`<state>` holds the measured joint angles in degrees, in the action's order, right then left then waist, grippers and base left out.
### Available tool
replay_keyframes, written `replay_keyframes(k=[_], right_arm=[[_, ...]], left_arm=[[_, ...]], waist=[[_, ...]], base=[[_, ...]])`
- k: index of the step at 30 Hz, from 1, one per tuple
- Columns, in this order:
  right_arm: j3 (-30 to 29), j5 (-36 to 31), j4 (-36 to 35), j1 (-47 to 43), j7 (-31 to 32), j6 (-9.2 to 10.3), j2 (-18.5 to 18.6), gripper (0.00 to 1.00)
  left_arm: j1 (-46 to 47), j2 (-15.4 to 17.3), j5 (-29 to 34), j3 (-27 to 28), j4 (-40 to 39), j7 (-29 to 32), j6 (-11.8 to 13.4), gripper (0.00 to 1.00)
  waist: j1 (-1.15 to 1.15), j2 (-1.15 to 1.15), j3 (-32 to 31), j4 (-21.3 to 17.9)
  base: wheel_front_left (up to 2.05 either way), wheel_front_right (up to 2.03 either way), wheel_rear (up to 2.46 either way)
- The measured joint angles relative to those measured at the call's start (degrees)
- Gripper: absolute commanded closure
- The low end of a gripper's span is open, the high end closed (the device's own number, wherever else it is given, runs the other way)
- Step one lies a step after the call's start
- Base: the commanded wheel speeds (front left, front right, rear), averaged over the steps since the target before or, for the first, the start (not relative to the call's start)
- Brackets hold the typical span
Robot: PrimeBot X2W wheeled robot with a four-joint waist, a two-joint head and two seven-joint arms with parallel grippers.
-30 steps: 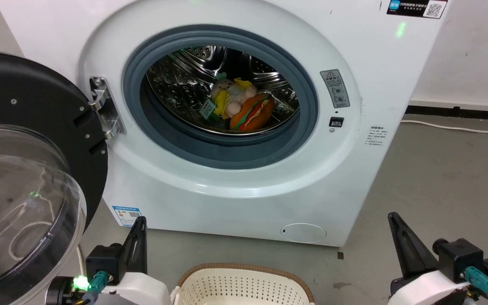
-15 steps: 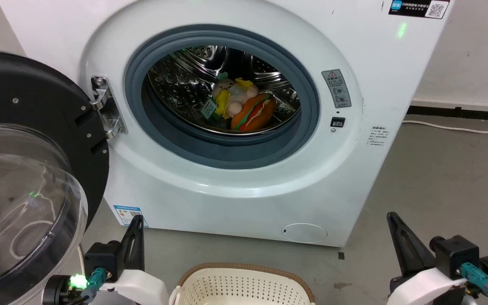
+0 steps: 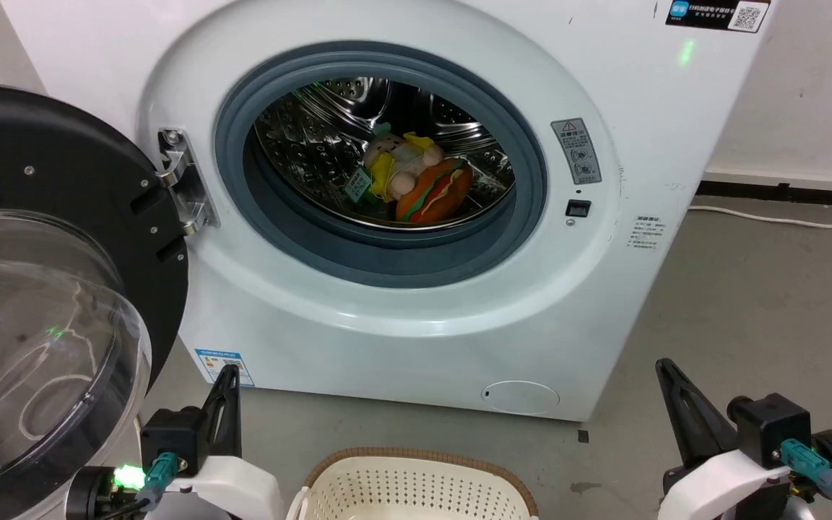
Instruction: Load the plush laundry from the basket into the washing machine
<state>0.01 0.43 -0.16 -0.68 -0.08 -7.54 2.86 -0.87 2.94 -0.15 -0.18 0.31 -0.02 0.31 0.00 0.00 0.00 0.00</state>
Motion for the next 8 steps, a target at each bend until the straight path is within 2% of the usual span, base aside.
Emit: replay_keyframes(k=[8], right_arm=[[0.0, 0.0, 0.0, 0.0, 0.0, 0.0, 0.0, 1.0]], left_arm=[[0.0, 0.0, 0.0, 0.1, 0.0, 0.0, 0.0, 1.0]], waist=[[0.0, 0.0, 0.0, 0.0]], base=[[0.0, 0.0, 0.0]])
